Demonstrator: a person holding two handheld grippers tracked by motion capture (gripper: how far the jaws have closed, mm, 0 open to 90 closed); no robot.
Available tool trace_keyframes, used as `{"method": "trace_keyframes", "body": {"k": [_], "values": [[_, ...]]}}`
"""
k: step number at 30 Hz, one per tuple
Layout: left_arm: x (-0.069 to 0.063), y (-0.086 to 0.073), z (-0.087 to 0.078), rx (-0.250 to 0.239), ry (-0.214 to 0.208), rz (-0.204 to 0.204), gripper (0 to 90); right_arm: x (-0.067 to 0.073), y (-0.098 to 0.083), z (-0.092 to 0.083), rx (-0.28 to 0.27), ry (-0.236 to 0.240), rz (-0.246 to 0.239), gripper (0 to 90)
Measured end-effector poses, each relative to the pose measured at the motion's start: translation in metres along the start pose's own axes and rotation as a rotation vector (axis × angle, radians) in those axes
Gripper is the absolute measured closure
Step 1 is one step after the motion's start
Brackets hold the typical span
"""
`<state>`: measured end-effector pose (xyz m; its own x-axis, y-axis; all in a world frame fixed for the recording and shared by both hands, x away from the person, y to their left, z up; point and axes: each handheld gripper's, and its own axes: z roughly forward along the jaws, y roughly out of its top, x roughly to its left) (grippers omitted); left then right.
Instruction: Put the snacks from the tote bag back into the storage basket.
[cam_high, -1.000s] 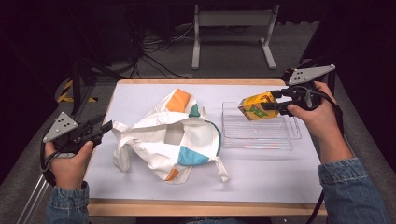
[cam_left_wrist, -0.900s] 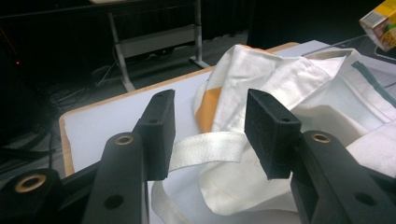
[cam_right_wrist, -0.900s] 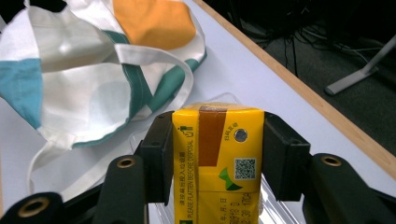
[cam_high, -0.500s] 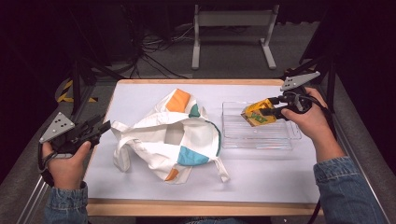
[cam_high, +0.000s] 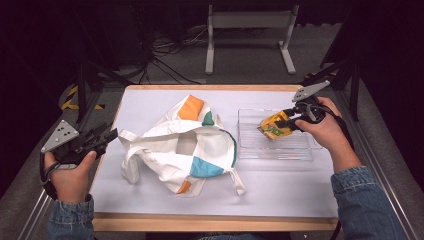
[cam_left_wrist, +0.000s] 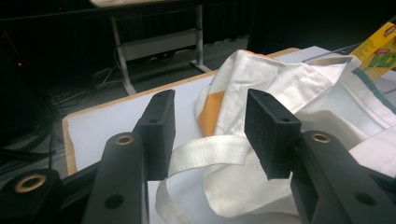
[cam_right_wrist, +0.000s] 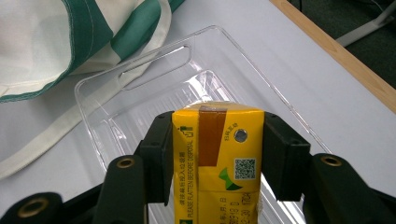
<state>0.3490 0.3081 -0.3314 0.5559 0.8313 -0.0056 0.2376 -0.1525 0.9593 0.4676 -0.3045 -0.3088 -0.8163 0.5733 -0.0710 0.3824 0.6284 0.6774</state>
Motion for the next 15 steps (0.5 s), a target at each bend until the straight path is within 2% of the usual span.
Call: {"method": "trace_keyframes", "body": {"k": [15], "values": [[0.000, 0.001, -0.001, -0.001, 0.000, 0.003, 54.0, 0.000, 0.000, 0.021, 0.040, 0.021, -0.011, 50.1]]}}
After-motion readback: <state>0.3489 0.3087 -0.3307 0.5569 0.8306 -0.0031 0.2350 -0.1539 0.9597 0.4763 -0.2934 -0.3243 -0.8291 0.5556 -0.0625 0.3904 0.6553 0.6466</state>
